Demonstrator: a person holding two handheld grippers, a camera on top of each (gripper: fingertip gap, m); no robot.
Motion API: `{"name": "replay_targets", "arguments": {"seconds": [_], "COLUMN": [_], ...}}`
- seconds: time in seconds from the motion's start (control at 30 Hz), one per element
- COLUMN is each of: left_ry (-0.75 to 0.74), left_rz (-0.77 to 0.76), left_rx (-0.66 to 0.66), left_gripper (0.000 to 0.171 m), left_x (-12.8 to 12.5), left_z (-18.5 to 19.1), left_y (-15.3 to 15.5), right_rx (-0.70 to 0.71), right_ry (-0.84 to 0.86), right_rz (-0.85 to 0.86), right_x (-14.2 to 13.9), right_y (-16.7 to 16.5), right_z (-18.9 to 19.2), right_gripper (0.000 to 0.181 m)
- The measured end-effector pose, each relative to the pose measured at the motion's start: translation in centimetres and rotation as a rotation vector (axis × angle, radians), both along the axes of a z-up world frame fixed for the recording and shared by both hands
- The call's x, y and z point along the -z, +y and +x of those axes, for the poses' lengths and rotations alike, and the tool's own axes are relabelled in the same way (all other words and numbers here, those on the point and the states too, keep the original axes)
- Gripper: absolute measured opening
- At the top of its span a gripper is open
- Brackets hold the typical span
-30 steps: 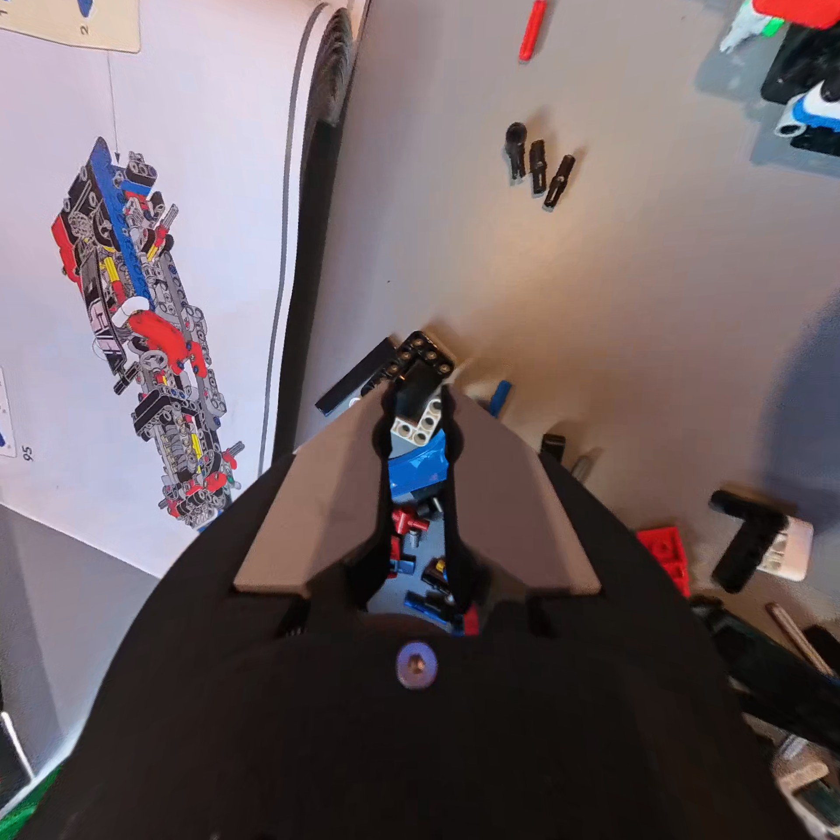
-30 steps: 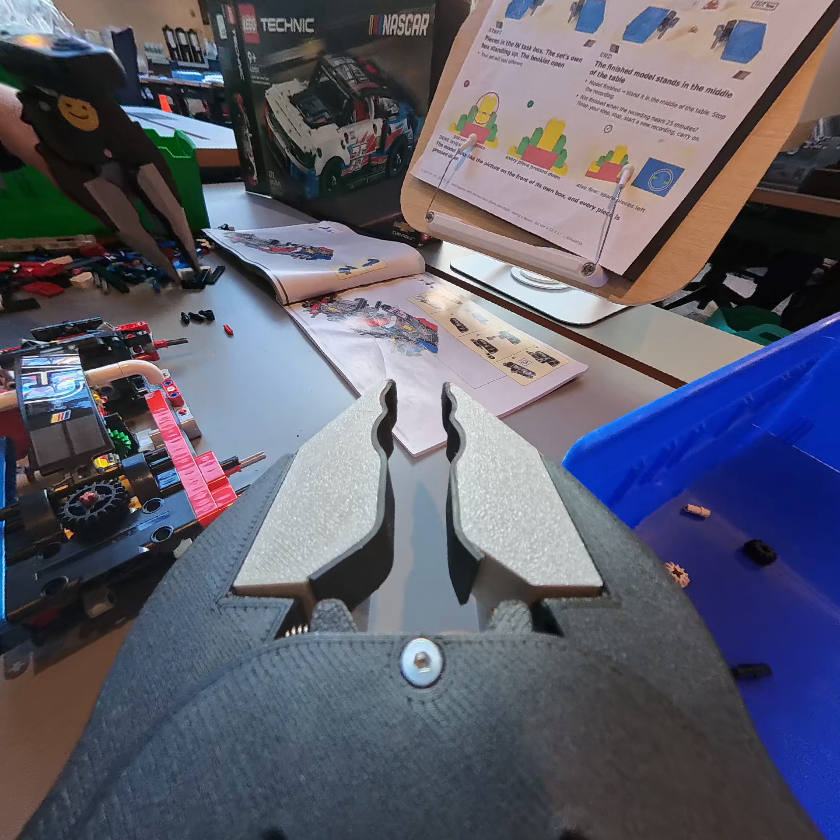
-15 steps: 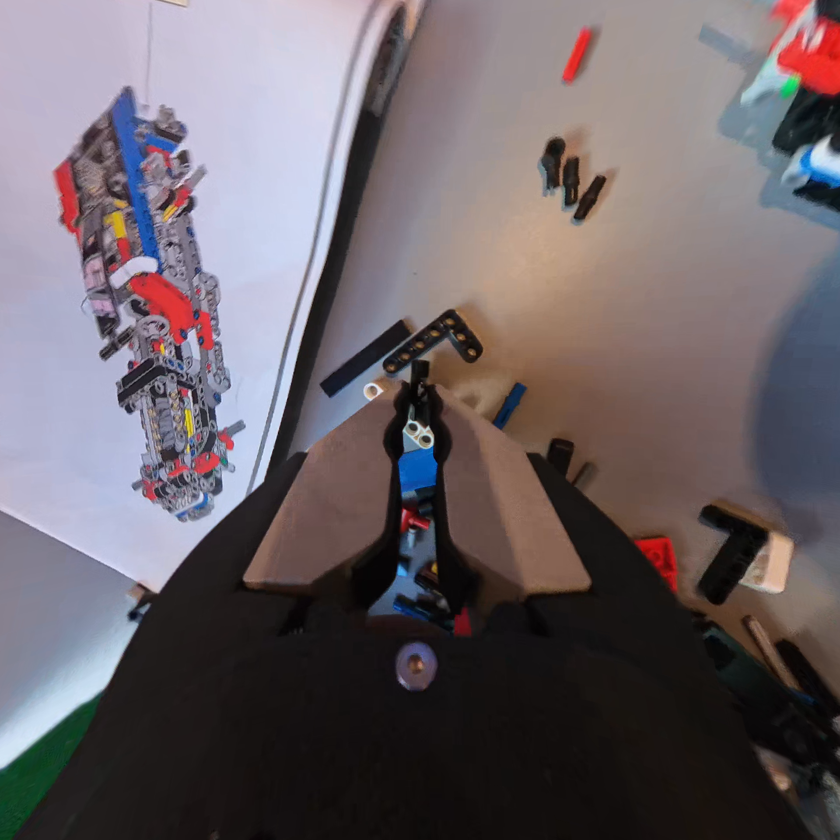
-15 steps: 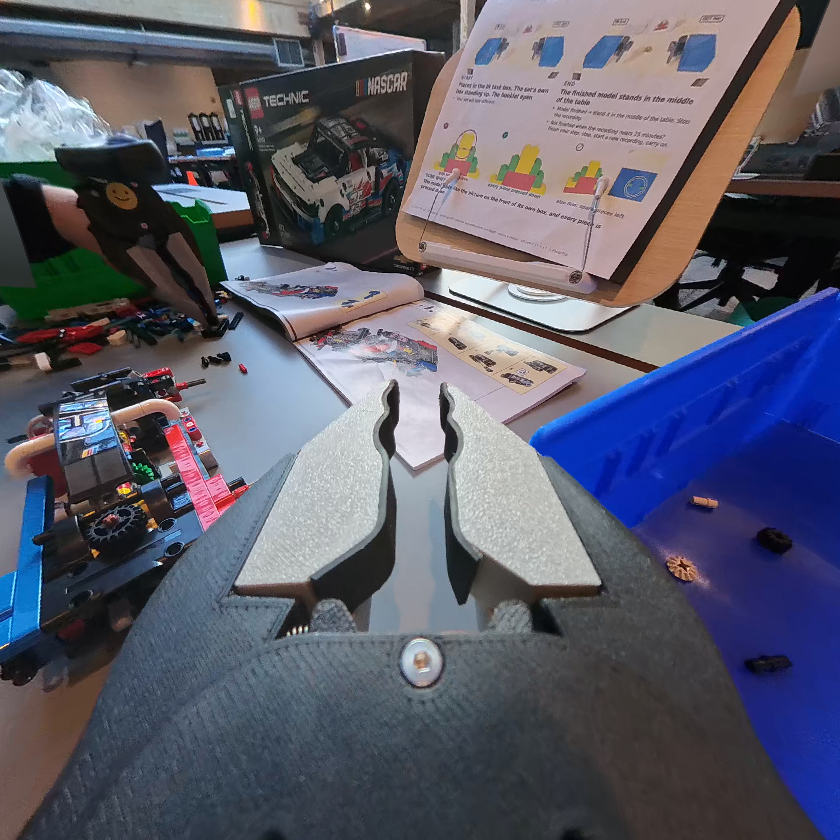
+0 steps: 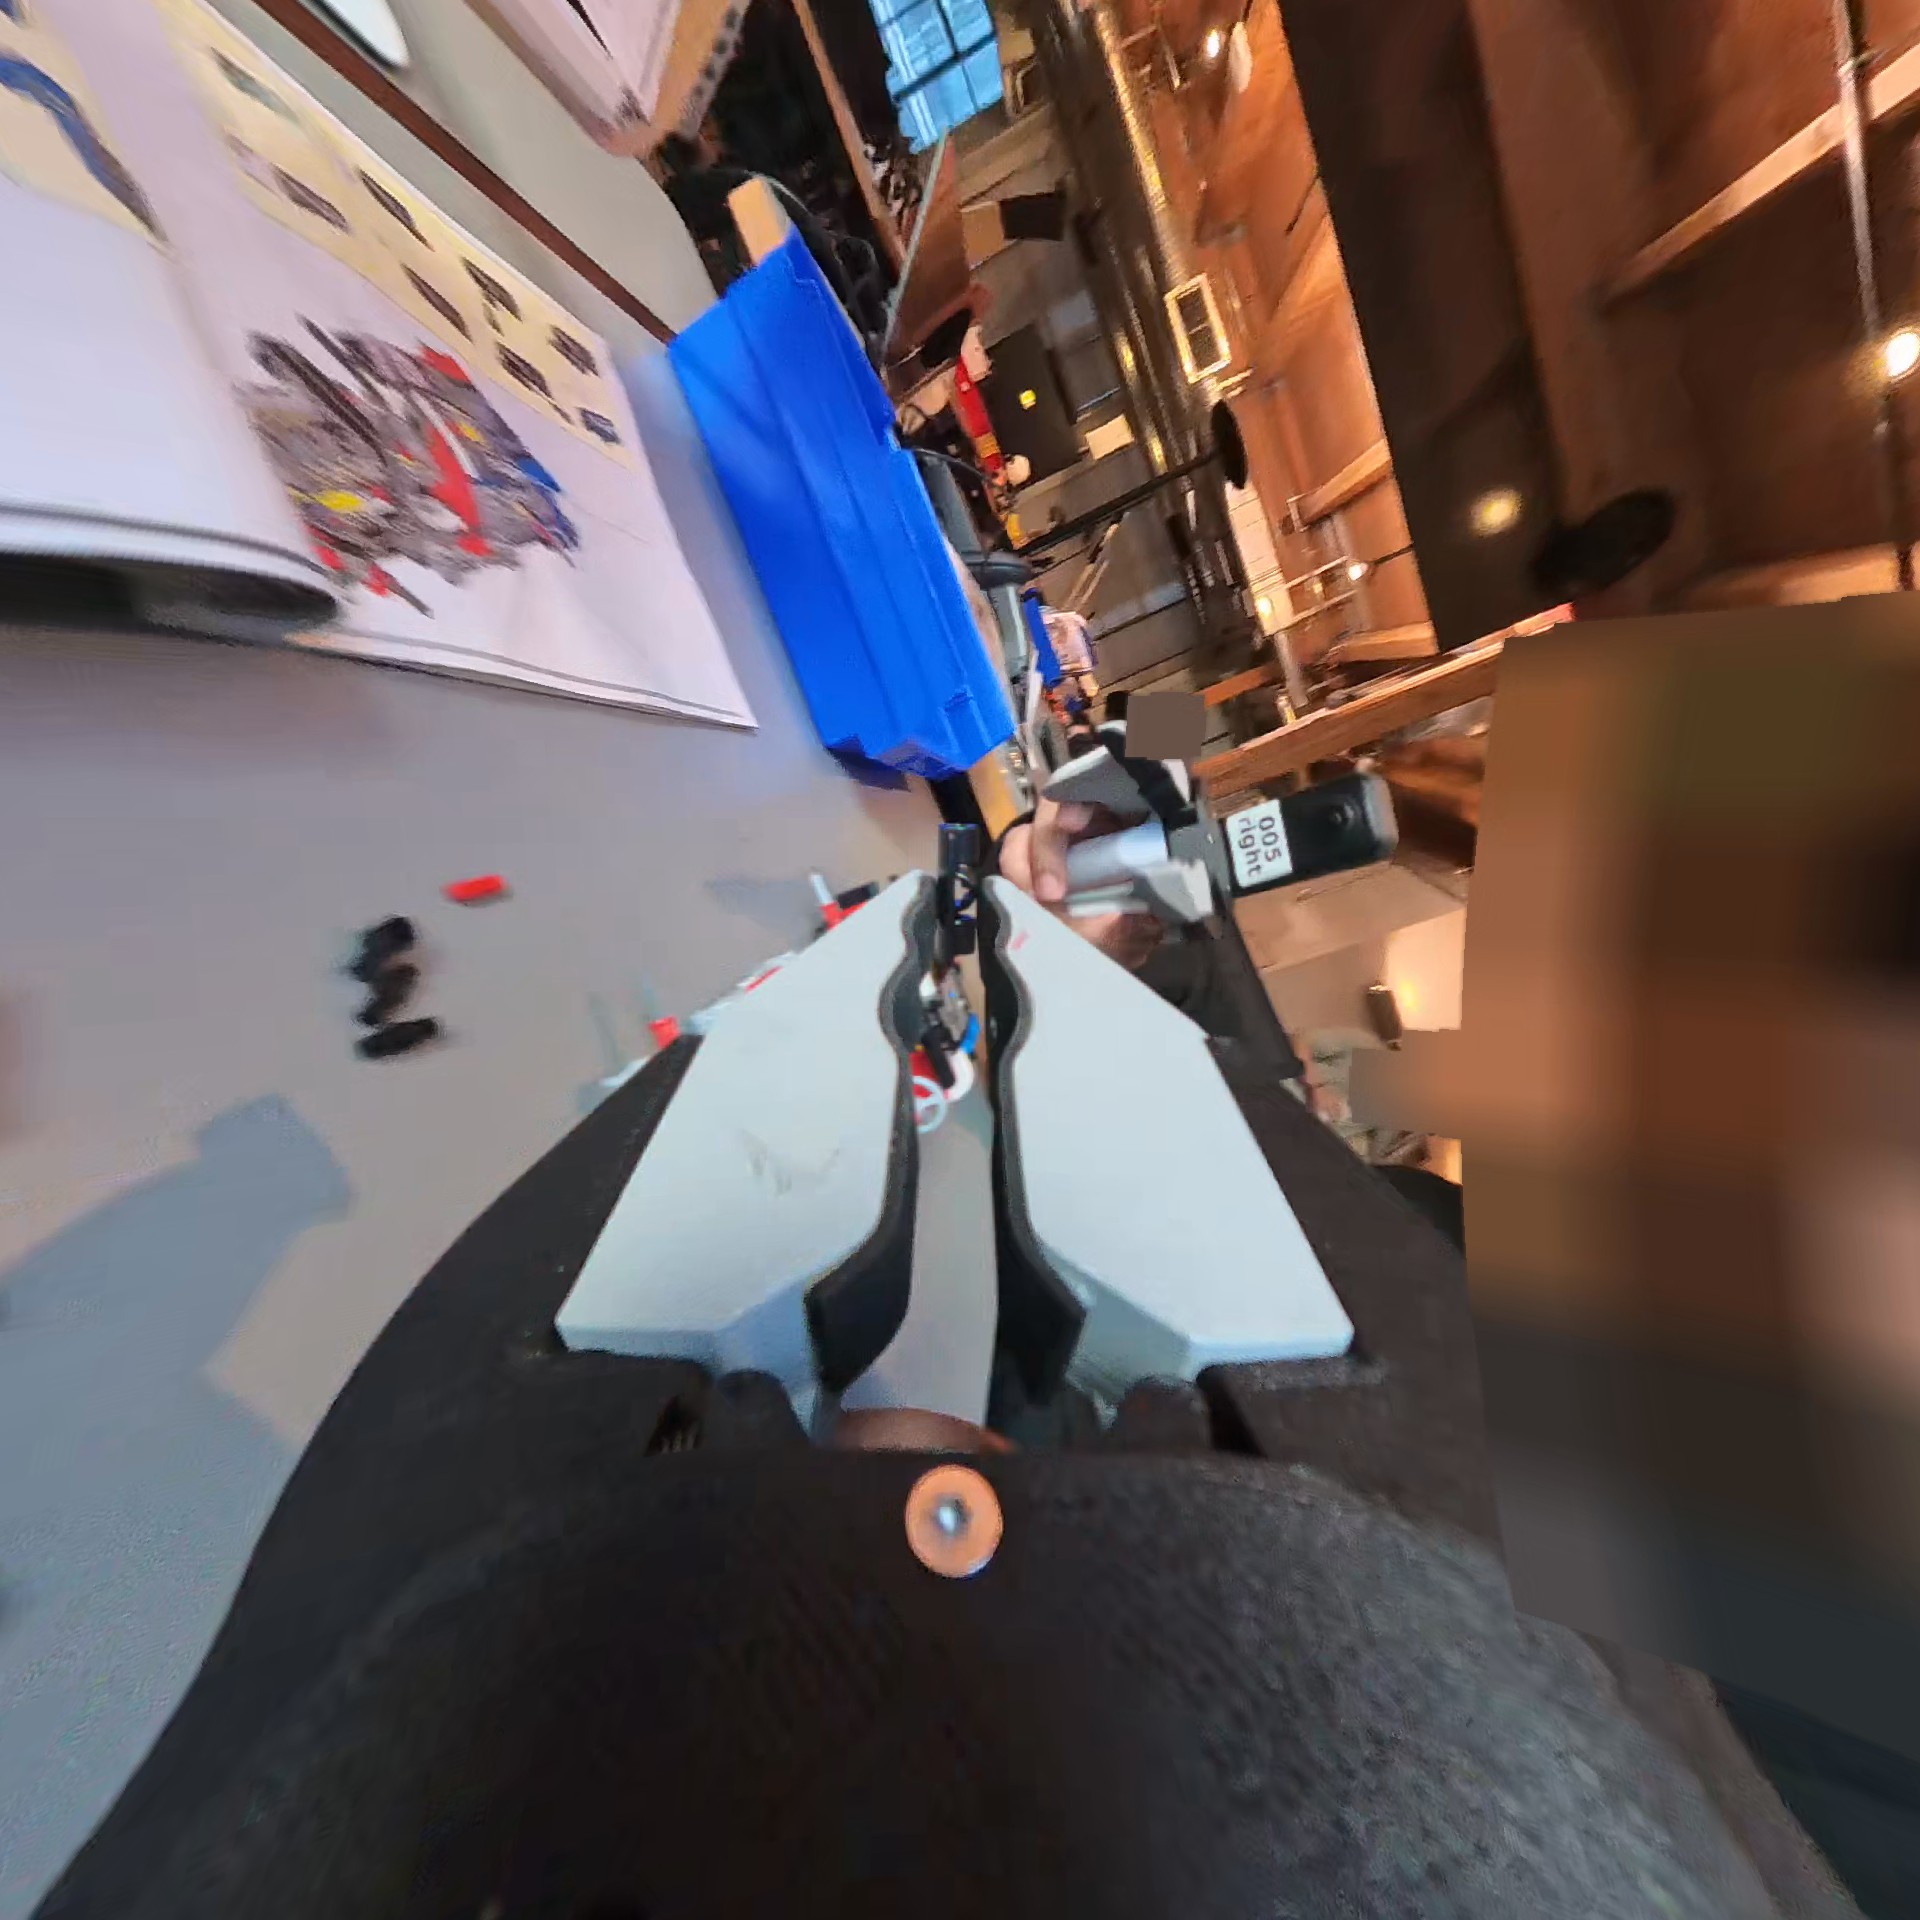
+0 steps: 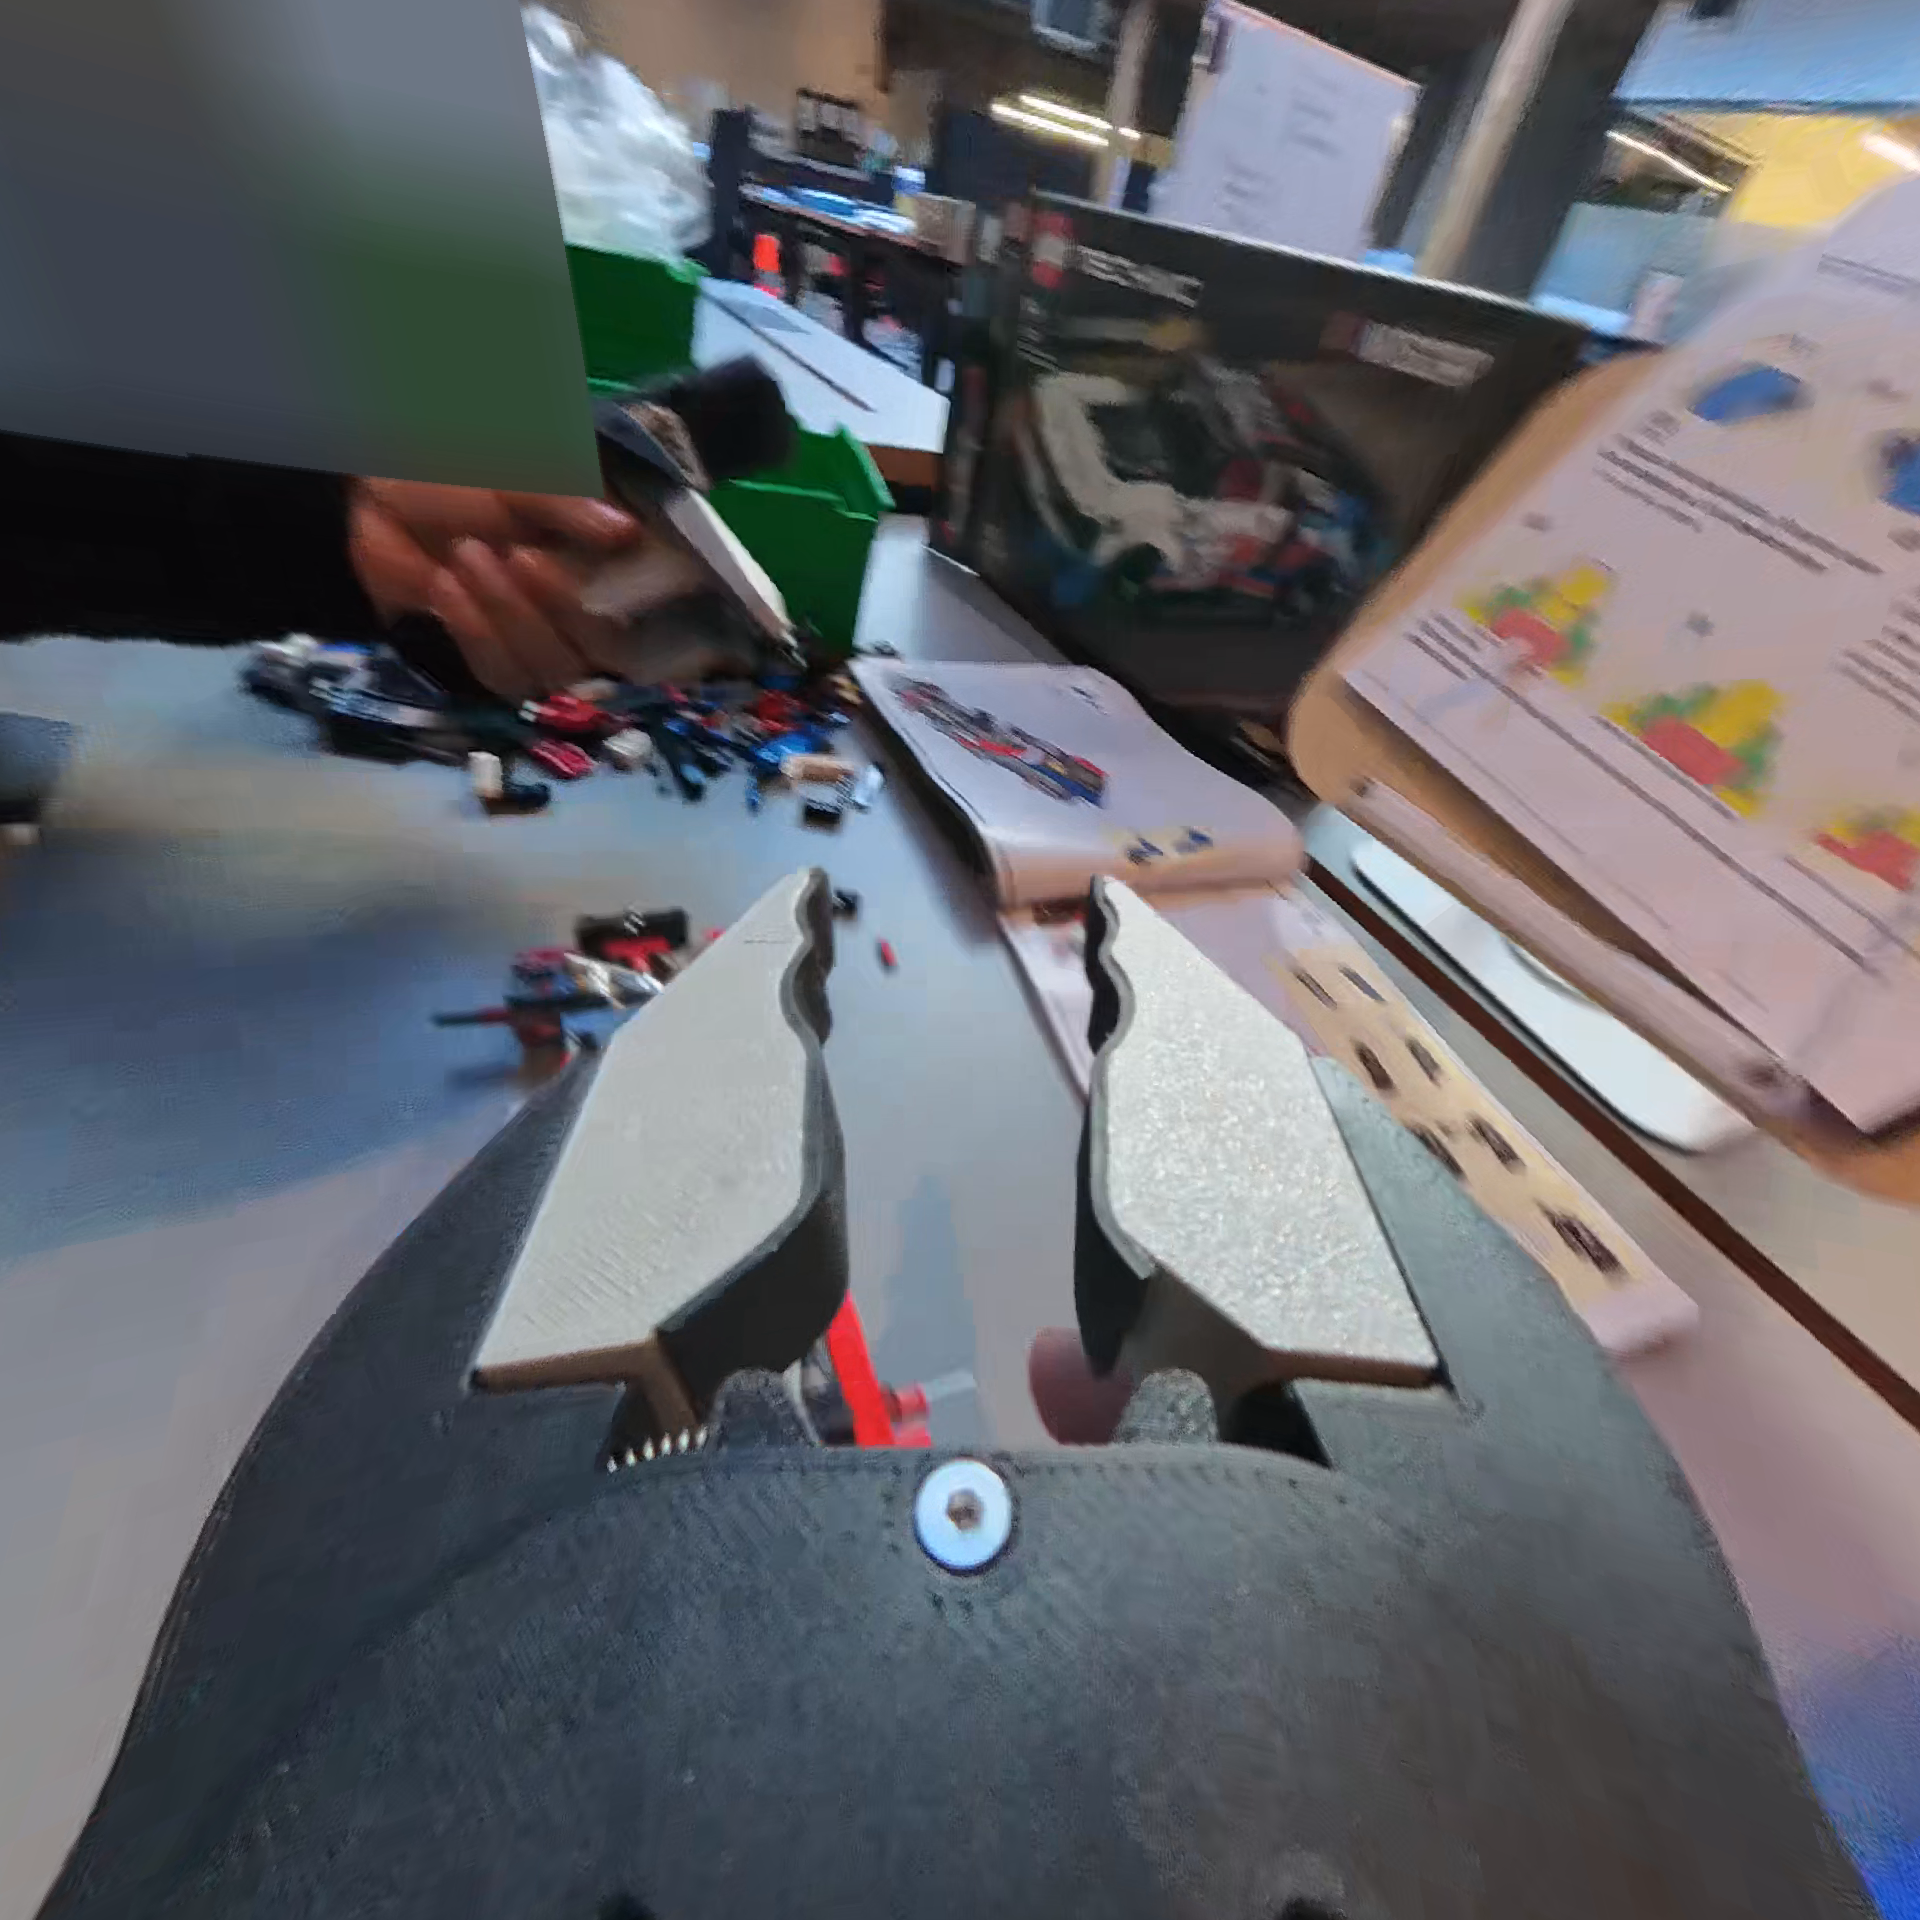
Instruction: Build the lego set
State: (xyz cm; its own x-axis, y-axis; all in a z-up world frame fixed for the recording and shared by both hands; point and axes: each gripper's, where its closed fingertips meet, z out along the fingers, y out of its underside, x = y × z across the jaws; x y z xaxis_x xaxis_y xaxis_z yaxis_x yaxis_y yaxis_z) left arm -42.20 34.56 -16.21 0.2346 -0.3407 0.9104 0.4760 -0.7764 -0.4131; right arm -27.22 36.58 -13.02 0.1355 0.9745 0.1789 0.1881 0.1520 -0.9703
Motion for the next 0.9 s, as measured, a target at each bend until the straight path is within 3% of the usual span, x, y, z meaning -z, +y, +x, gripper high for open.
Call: {"name": "replay_targets", "arguments": {"seconds": [0.17, 0.3, 0.4, 0.53, 0.7, 0.9], "left_ry": [-0.116, -0.134, -0.166, 0.017, 0.03, 0.069], "left_rz": [0.013, 0.035, 0.078, 0.238, 0.448, 0.502], "left_rx": [0.03, 0.089, 0.097, 0.022, 0.019, 0.002], "left_gripper": [0.004, 0.004, 0.004, 0.004, 0.004, 0.004], "left_x": [-1.6, -0.8, -0.5, 0.9, -0.3, 0.4], "left_z": [5.6, 9.7, 10.8, 10.3, 10.5, 9.9], "left_y": [-1.3, -2.3, -2.4, -1.1, -1.8, -2.2], "right_rx": [-0.125, -0.122, -0.118, -0.094, -0.06, -0.023], "right_ry": [-0.131, -0.241, -0.246, -0.204, -0.076, 0.056], "right_rz": [0.08, 0.16, 0.206, 0.204, 0.118, 0.039], "right_x": [-0.1, 1.9, 2.6, 3.1, 2.2, 1.0], "right_y": [-3.8, -4.5, -4.4, -2.7, 0.7, 2.8], "right_z": [-5.3, -6.4, -5.4, -2.8, -0.2, 1.7], "right_gripper": [0.056, 0.052, 0.046, 0.043, 0.039, 0.037]}}
